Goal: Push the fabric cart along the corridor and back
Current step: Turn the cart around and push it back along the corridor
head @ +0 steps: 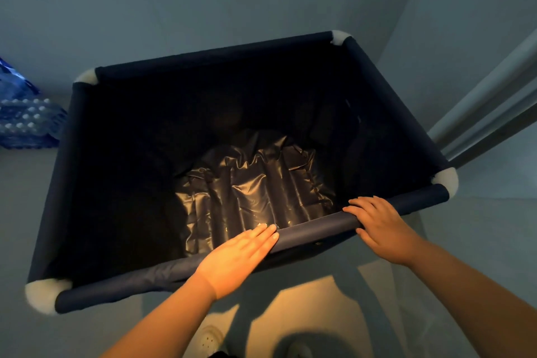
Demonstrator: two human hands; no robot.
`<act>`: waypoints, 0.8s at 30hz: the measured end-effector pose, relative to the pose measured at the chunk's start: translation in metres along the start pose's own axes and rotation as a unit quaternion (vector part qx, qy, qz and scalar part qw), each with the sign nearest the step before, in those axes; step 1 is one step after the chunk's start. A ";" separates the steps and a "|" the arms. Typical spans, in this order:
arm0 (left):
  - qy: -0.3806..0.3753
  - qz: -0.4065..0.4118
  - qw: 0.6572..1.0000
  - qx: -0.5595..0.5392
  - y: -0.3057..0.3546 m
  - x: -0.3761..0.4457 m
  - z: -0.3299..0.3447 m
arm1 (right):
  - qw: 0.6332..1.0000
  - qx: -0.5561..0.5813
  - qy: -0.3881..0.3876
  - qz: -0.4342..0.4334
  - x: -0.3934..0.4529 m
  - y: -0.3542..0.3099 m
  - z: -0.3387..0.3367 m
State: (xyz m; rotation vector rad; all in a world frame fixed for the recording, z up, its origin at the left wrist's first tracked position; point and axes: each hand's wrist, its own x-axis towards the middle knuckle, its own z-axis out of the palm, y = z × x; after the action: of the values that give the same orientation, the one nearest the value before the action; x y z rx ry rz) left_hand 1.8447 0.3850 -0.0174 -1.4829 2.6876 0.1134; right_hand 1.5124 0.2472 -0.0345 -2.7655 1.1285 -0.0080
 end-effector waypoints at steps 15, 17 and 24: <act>-0.017 -0.007 0.999 -0.042 0.061 0.118 0.018 | 0.994 -0.009 -0.024 0.104 -0.027 0.111 -0.024; 0.008 -0.005 0.999 -0.050 0.055 0.129 0.012 | 0.993 -0.007 -0.027 0.117 -0.026 0.116 -0.025; 0.050 -0.062 0.993 -0.083 0.003 0.154 0.001 | 0.987 -0.010 -0.025 0.161 -0.008 0.106 -0.013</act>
State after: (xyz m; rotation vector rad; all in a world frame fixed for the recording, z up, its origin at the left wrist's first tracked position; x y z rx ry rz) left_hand 1.7604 0.2567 -0.0337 -1.7431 2.7117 0.2689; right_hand 1.4322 0.1757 -0.0365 -2.5496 1.5516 0.1102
